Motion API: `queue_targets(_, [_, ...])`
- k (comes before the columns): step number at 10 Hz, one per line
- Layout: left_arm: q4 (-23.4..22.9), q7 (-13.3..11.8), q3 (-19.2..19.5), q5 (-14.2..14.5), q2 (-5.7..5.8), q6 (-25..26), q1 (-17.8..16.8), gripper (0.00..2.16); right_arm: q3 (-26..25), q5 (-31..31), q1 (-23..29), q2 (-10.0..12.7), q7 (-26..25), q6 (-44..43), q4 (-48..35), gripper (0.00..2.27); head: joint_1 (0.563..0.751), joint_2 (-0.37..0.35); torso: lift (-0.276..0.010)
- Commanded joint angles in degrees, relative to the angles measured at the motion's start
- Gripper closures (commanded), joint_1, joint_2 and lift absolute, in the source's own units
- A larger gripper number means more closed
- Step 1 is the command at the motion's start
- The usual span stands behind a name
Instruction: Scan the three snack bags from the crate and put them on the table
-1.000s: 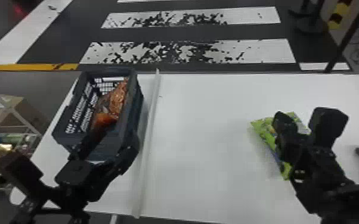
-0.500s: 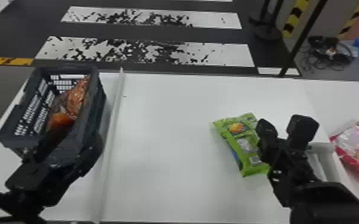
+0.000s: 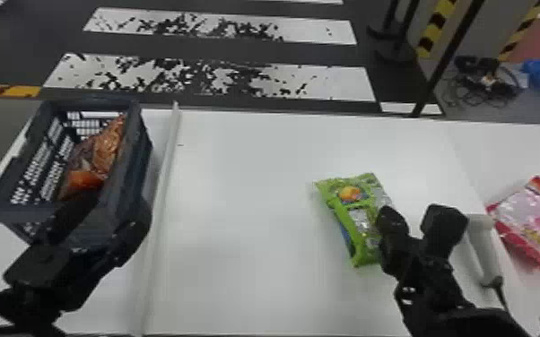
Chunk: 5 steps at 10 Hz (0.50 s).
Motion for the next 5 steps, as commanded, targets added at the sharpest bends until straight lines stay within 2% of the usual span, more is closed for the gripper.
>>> queue_targets(1, [0.03,-0.11,-0.20,0.46,0.44,-0.01,-0.14,0.03,0.35,-0.26,2.62,0.22,-0.02,-0.09,-1.92,2.11,0.695,-0.062,-0.094])
queue_targets(5, [0.12,-0.63,-0.47,1.25,0.53,-0.36,-0.05,0.03,2.11,0.18,4.38,0.66,-0.63,0.43,-4.03,2.10,0.695,-0.042,-0.094])
